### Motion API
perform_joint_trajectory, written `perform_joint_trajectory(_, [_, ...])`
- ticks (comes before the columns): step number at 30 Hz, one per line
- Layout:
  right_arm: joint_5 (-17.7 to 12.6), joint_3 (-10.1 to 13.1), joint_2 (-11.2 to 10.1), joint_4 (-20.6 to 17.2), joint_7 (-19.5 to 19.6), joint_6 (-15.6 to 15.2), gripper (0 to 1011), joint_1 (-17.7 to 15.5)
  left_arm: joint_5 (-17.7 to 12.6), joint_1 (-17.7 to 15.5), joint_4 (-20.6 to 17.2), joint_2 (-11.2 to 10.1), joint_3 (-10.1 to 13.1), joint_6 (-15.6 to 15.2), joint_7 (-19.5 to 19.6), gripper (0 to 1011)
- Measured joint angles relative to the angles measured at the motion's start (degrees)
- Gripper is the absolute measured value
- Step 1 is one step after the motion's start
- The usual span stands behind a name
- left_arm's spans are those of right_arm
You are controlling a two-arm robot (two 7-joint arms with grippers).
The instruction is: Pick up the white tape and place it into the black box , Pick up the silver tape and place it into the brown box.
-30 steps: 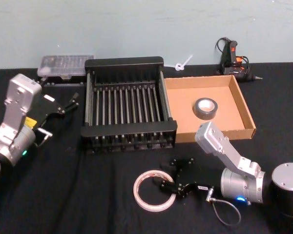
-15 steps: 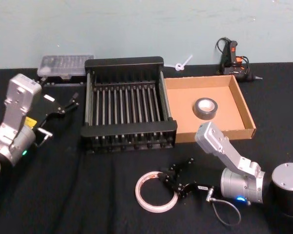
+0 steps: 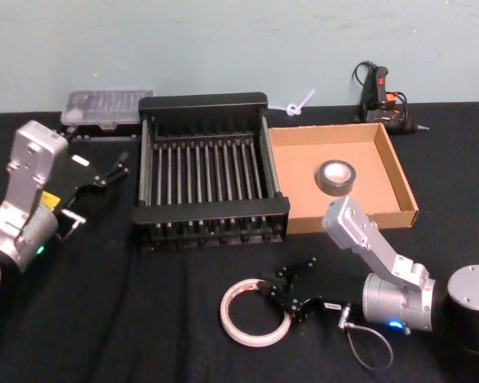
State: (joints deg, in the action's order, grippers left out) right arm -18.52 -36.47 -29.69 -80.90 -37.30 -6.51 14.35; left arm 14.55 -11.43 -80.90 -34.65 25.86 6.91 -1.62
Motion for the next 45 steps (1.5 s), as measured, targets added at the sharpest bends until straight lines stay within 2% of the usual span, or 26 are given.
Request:
perform_joint_trajectory(8, [-1.6, 0.8, -1.2, -2.2, -1.2, 1.1, 96, -0.6, 0.0, 0.0, 0.0, 0.0, 0.0, 0.0, 0.0, 1001])
perform_joint_trajectory(17, [-3.3, 1.7, -3.4, -6.2, -2.4, 2.7, 97, -0.9, 0.0, 0.0, 0.0, 0.0, 0.0, 0.0, 0.0, 1001])
perform_joint_trajectory(28, [-4.8, 3.0, -4.9, -8.6, -2.7, 4.1, 97, 0.4, 0.0, 0.0, 0.0, 0.0, 0.0, 0.0, 0.0, 1001])
perform_joint_trajectory(37, [-4.8, 3.1, -4.4, -7.8, -2.6, 4.5, 96, 3.1, 0.0, 0.0, 0.0, 0.0, 0.0, 0.0, 0.0, 1001])
perform_joint_trajectory(45, [-4.2, 3.2, -2.3, -5.2, -0.6, 3.3, 96, 6.5, 0.0, 0.0, 0.0, 0.0, 0.0, 0.0, 0.0, 1001])
